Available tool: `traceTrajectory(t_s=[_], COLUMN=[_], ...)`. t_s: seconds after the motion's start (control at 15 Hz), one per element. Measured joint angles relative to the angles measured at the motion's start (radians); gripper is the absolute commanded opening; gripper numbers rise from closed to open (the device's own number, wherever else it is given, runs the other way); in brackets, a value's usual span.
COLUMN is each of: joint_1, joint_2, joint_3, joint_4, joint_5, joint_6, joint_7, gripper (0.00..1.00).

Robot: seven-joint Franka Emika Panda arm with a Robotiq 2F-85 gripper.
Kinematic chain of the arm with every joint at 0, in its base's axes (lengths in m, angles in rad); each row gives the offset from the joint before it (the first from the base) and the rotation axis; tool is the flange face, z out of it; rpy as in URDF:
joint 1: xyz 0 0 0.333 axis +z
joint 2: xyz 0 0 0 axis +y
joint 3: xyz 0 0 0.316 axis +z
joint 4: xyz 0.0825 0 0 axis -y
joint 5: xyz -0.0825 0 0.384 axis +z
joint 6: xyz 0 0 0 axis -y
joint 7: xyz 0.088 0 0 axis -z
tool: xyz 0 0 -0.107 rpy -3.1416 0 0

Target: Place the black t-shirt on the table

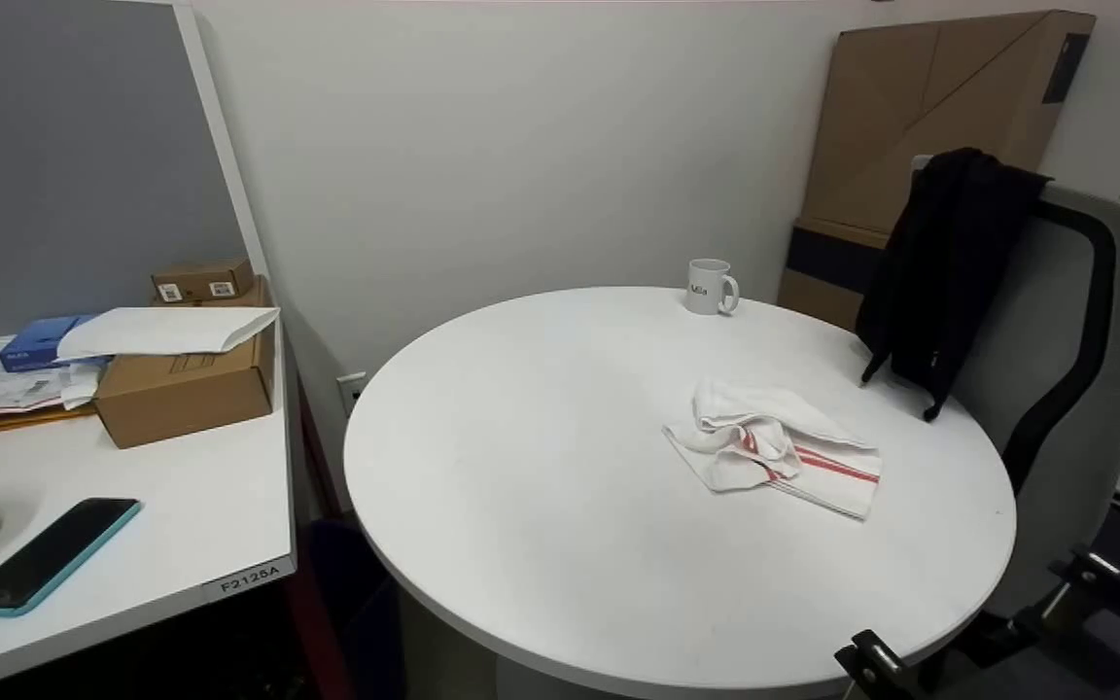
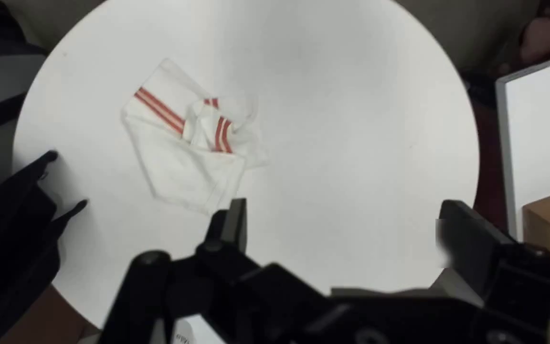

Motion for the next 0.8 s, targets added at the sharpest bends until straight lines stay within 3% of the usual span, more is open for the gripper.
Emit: traceTrajectory(t_s=[0.53,0.8], joint_1=[-0.122,-0.165], joint_2=[0.372,0.497], joint_3=[-0.091,-0.177], joint_4=[0.28,0.395], joint_5=[-0.274,-0.295], joint_6=[0.134,0.166], joint_7=[-0.024,-0.025], gripper=[1.0,1.0])
